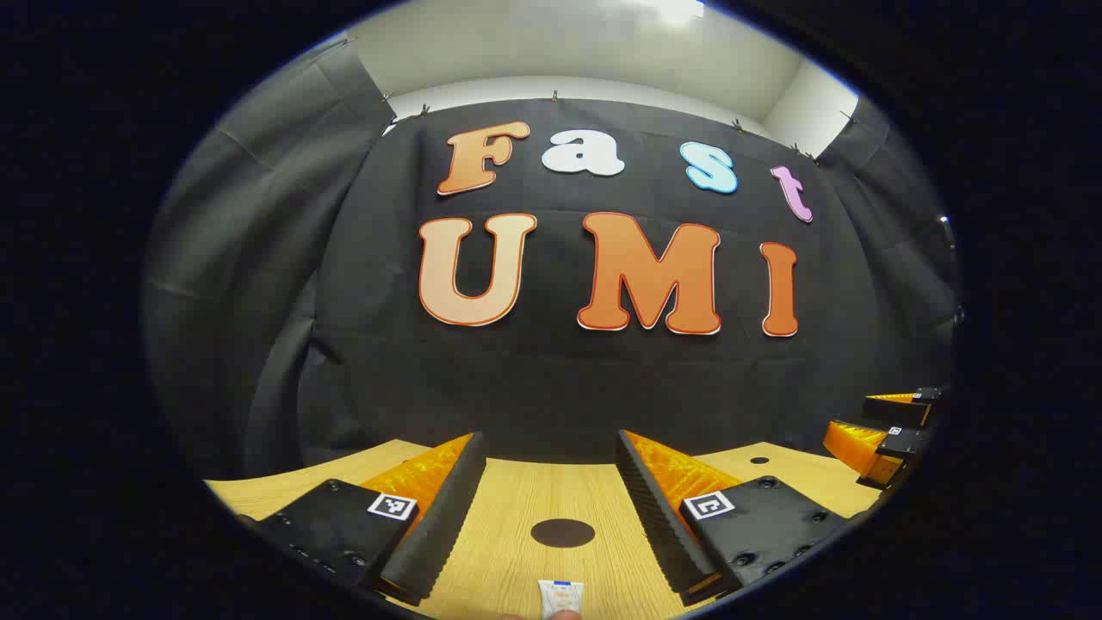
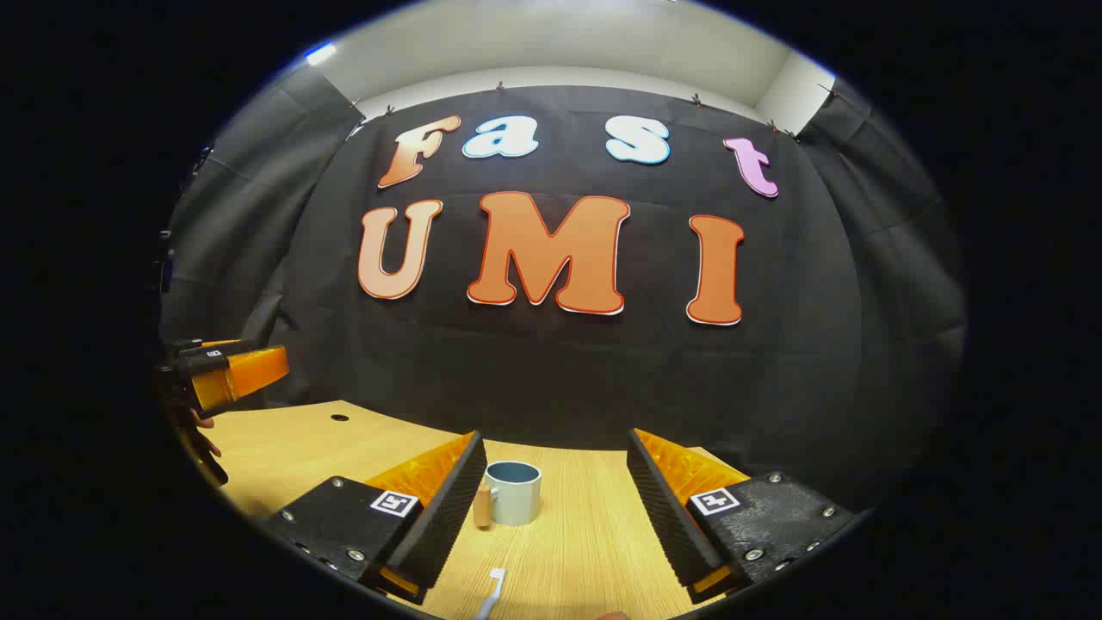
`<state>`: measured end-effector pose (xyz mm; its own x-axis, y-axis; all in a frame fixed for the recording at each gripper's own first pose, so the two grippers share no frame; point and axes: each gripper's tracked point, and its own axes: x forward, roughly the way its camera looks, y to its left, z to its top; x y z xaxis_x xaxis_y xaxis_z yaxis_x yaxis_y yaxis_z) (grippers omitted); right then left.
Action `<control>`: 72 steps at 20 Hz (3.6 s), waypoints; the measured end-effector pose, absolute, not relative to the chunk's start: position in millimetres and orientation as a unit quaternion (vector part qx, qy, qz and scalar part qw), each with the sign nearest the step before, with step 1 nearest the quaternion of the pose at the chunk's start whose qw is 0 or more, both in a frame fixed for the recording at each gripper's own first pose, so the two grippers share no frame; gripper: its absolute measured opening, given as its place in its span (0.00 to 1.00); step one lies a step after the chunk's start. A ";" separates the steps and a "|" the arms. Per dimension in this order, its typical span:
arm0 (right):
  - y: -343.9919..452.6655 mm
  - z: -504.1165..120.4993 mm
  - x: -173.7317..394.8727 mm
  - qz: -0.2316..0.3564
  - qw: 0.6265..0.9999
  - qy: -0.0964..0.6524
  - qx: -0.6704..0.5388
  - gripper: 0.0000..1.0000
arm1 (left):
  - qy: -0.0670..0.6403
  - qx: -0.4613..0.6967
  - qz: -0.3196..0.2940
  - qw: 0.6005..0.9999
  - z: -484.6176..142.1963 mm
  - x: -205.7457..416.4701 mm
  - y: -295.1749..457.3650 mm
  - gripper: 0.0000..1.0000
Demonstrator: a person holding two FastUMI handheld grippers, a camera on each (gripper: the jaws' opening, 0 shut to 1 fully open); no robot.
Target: Put the toothbrush and toothpaste on the desktop into the cup, then pick up the cup and place it on the coaster on the desktop.
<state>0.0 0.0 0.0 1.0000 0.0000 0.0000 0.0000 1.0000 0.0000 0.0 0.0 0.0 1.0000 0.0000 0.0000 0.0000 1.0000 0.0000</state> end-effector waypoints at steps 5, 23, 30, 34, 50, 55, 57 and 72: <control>-3.7 -2.0 0.3 0.000 1.000 0.002 0.002 1.00 | 0.012 -0.007 -0.001 1.000 -10.0 9.7 2.2 0.97; 14.4 2.2 6.0 0.055 0.998 0.040 0.002 1.00 | 0.073 0.042 -0.021 0.996 -26.4 23.9 -10.6 0.97; 26.8 -28.0 4.9 0.085 0.987 0.134 -0.005 0.98 | 0.135 0.053 -0.017 0.989 -50.2 19.9 3.8 0.97; 33.6 -57.8 -0.2 0.096 0.975 0.200 -0.003 0.98 | 0.210 0.054 -0.020 0.976 -90.4 15.2 8.8 0.97; 56.3 -160.1 -46.7 0.105 0.916 0.387 0.005 0.93 | 0.389 0.080 -0.037 0.917 -202.4 -24.1 7.5 0.98; 55.5 -190.5 -66.0 0.101 0.893 0.438 -0.001 0.77 | 0.414 0.091 -0.038 0.905 -216.5 -37.5 3.1 0.98; 57.5 -197.5 -71.6 0.103 0.886 0.453 0.002 0.74 | 0.422 0.095 -0.039 0.901 -221.3 -41.9 3.1 0.98; 65.9 -215.3 -74.4 0.102 0.862 0.497 0.001 0.13 | 0.473 0.049 -0.050 0.878 -244.2 -57.5 -13.3 0.45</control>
<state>-74.4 65.9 -215.3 0.4850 0.1770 -0.8564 -0.1754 0.9791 0.1031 -57.5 -13.3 -244.2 0.5476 -0.0417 -0.8357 0.1346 0.9901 0.0388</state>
